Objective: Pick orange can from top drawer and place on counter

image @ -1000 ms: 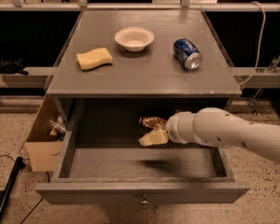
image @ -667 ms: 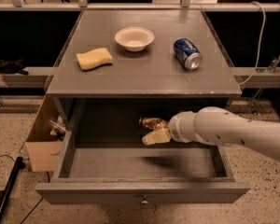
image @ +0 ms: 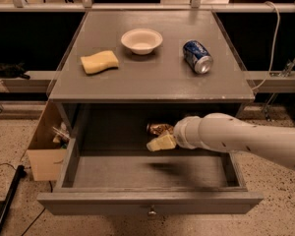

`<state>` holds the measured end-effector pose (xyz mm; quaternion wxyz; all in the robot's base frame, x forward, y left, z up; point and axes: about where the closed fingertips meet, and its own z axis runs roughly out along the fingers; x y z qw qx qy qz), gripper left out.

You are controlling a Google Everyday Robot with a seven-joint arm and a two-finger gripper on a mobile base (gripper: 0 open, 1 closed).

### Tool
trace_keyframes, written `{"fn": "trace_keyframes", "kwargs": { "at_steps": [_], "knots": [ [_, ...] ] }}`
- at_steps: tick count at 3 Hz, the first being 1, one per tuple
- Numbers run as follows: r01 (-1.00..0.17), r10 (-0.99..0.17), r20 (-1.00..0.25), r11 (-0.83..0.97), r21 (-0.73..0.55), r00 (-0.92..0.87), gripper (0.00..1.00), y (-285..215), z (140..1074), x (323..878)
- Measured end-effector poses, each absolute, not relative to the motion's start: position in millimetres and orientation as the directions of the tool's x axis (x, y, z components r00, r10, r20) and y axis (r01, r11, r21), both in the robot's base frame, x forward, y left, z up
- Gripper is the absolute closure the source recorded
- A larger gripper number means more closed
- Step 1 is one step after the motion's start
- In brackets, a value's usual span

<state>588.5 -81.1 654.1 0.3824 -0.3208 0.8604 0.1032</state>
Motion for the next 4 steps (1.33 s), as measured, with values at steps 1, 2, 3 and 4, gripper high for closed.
{"fn": "trace_keyframes", "kwargs": {
  "at_steps": [1,2,3,4],
  "knots": [
    [-0.609,-0.485,-0.728,0.785,-0.118,-0.484,0.00,-85.3,648.2,609.6],
    [-0.593,-0.485,-0.729,0.794,-0.136,-0.482,0.00,-90.2,643.5,619.4],
    [-0.577,-0.482,-0.729,0.804,-0.147,-0.487,0.00,-96.4,636.9,627.0],
    [-0.564,-0.484,-0.720,0.811,-0.157,-0.496,0.00,-100.9,627.0,634.3]
  ]
}}
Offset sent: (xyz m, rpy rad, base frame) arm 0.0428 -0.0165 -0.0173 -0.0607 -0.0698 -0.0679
